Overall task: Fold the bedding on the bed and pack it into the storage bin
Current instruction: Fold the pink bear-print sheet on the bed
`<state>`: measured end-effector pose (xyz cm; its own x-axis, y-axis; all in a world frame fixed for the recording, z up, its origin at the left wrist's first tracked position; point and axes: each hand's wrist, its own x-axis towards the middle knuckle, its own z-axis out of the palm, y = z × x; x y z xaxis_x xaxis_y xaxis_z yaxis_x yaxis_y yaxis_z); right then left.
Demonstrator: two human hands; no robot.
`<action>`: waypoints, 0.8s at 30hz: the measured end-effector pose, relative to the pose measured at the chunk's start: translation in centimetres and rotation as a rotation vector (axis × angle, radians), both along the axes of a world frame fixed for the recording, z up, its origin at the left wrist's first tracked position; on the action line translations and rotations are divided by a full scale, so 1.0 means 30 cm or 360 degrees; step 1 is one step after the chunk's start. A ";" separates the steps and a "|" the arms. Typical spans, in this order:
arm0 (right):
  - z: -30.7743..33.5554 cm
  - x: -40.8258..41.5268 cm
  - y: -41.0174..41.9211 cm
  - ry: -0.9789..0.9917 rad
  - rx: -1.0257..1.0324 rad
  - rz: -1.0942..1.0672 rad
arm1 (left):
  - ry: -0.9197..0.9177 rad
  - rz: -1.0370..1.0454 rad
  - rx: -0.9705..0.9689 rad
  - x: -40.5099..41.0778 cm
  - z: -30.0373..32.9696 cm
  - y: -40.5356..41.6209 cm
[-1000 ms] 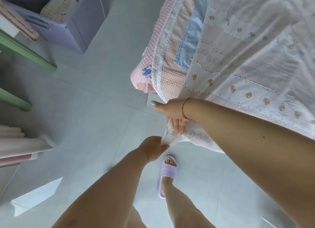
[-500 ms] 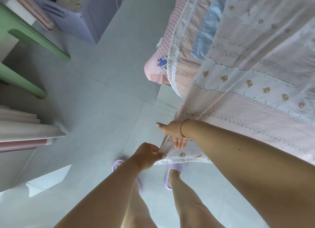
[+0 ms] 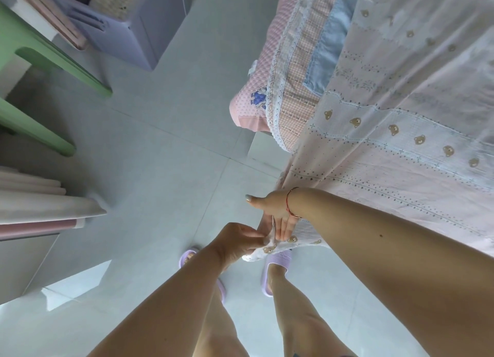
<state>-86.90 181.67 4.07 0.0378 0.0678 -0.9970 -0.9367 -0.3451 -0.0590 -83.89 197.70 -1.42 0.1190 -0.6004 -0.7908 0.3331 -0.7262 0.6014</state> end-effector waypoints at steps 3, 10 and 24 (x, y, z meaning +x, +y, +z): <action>0.016 -0.009 -0.010 0.0006 -0.0013 0.0105 | 0.0038 0.0024 -0.0018 -0.002 -0.001 0.005; -0.028 0.001 0.014 -0.0127 -0.0002 -0.0368 | -0.0082 -0.0042 -0.0039 -0.010 -0.008 0.011; 0.018 0.112 -0.124 -0.0226 -0.0304 -0.0456 | -0.0560 -0.0230 0.0038 -0.029 -0.056 0.001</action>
